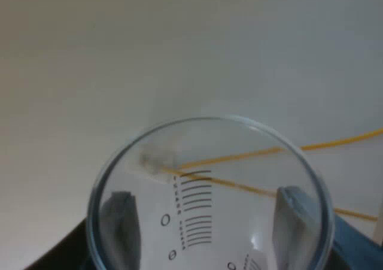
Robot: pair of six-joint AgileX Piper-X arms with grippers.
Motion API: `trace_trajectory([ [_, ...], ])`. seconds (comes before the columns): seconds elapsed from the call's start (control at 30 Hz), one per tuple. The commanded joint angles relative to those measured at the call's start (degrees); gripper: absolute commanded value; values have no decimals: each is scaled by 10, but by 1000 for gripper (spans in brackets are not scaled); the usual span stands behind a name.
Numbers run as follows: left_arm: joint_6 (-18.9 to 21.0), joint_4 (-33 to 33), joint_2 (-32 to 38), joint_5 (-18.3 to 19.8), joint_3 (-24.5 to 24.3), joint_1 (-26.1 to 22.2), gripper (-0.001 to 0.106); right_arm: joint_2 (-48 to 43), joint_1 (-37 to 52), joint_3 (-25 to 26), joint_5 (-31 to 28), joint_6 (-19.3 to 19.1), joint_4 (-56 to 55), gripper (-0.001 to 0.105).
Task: Pour the beans into the coffee machine
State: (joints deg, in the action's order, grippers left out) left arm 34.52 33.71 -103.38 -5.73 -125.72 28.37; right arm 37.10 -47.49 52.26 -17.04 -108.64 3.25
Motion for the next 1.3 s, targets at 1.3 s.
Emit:
trace_trajectory([
  [1.3, -477, 20, -12, 68, 43, 1, 28, -6, -1, 4, 5, -4, 4, 79],
])
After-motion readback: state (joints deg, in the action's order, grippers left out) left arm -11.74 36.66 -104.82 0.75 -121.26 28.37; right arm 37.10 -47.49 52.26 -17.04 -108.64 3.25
